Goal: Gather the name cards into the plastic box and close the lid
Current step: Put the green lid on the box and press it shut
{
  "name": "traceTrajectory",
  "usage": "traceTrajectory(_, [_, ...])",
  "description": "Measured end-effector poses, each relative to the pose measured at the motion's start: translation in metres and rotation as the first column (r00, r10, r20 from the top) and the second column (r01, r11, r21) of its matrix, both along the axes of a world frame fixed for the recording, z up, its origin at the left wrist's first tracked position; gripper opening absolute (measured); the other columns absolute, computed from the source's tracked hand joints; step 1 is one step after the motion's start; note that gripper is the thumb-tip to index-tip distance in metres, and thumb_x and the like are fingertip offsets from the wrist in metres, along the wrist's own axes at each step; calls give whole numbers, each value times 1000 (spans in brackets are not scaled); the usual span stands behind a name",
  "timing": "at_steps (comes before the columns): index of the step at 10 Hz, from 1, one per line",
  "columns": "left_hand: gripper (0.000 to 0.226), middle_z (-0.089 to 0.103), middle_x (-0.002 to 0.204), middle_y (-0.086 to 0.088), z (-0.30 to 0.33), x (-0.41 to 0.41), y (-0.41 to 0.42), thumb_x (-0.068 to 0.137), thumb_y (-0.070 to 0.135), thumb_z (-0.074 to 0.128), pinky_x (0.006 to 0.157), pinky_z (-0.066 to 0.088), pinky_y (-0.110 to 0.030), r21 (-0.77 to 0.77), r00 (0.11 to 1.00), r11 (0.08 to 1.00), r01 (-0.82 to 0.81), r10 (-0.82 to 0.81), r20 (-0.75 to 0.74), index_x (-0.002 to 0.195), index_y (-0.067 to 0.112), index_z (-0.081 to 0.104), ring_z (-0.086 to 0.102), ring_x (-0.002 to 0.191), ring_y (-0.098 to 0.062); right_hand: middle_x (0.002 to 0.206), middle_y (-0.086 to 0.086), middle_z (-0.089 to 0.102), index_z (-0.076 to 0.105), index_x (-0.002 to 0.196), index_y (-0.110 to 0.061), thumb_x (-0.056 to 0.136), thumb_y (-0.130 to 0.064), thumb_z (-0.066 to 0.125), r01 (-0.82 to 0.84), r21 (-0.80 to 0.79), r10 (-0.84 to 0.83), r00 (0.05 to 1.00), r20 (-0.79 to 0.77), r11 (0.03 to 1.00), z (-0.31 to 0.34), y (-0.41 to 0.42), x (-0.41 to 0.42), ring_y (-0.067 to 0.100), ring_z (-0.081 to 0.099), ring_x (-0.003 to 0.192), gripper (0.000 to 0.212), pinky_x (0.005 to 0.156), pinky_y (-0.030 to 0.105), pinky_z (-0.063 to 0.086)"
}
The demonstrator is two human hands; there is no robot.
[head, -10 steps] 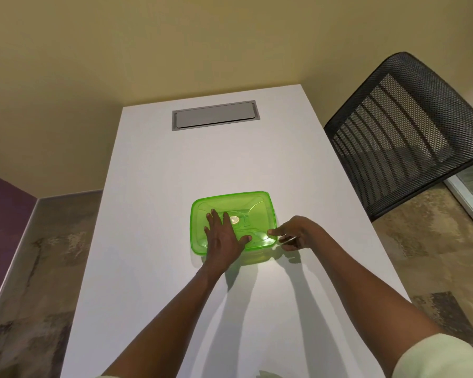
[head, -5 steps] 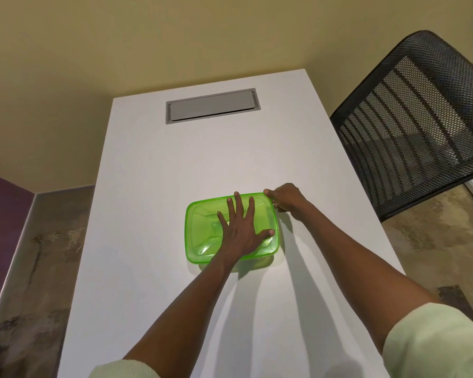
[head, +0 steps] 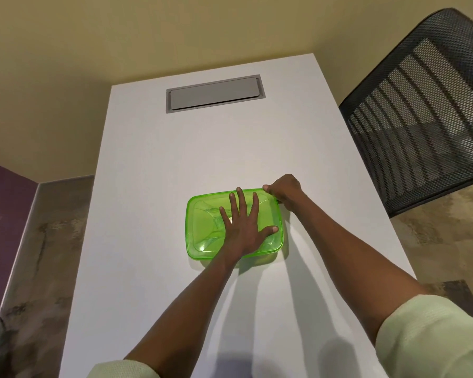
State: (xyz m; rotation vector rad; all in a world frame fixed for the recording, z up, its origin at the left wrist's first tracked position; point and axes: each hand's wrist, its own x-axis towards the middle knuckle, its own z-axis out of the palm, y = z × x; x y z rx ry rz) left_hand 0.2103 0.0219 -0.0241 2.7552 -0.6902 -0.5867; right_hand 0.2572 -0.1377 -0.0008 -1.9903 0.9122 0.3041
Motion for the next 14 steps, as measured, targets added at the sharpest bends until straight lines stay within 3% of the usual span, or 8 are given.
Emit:
traceTrajectory(1, [103, -35, 155, -11, -2, 0, 1, 78, 83, 30, 110, -14, -65, 2, 1000, 1000, -4, 4, 3, 153, 28, -13, -33, 142, -33, 82, 13, 60, 56, 83, -3, 78, -26, 79, 23, 45, -22, 1000, -14, 999, -1, -1, 1, 26, 59, 78, 32, 77, 39, 56])
traceTrajectory(3, [102, -35, 155, -11, -2, 0, 1, 78, 83, 31, 110, -14, -65, 9, 1000, 1000, 0, 0, 7, 153, 28, -13, -33, 143, -34, 73, 13, 57, 47, 64, -6, 82, -23, 73, -40, -8, 40, 998, -56, 999, 0, 0, 9, 25, 56, 75, 36, 73, 36, 51])
traceTrajectory(5, [102, -36, 155, -10, -2, -1, 2, 78, 83, 30, 111, -14, -65, 9, 1000, 1000, 8, -8, -9, 152, 28, -14, -34, 142, -33, 85, 16, 60, 49, 66, -5, 86, -24, 69, -107, -28, 104, 990, -100, 994, 0, 2, 13, 28, 60, 84, 35, 88, 42, 52])
traceTrajectory(7, [106, -33, 156, -9, 7, 2, 2, 78, 81, 39, 112, -13, -63, -39, 999, 999, -8, 6, -35, 154, 26, -10, -31, 144, -32, 74, 16, 56, 51, 71, -4, 80, -15, 75, -65, 30, 67, 995, -76, 997, 14, 2, 8, 27, 56, 73, 28, 71, 37, 56])
traceTrajectory(8, [108, -26, 159, -9, 10, 0, 4, 80, 76, 45, 115, -9, -61, -99, 998, 994, -45, 41, -42, 154, 16, -7, -23, 148, -29, 56, 6, 37, 34, 56, -10, 79, -2, 63, -255, -106, 246, 965, -90, 961, 27, 9, 10, 23, 40, 74, 38, 48, 24, 29])
traceTrajectory(10, [119, -12, 162, -15, 14, 12, 28, 75, 80, 44, 120, 1, -52, -129, 987, 981, -147, 154, 45, 153, 2, 1, -10, 151, -26, 57, 9, 34, 35, 52, -6, 91, -23, 61, -524, -145, 515, 851, -97, 839, 40, 29, 23, 24, 39, 73, 50, 56, 30, 29])
traceTrajectory(12, [127, -12, 162, -15, 10, 16, 35, 68, 88, 38, 120, 1, -53, -91, 980, 980, -175, 182, 77, 152, 1, 0, -10, 151, -28, 93, 20, 70, 71, 90, 8, 86, -27, 71, -505, -47, 502, 862, -67, 862, 28, 45, 36, 24, 58, 84, 35, 71, 30, 44])
traceTrajectory(14, [127, -13, 162, -13, 4, 17, 35, 67, 90, 33, 119, 1, -53, -90, 978, 979, -182, 190, 90, 153, 2, 0, -11, 151, -26, 83, 13, 58, 54, 67, -2, 89, -29, 64, -582, -208, 554, 812, -183, 786, 23, 58, 49, 28, 56, 85, 36, 69, 30, 37])
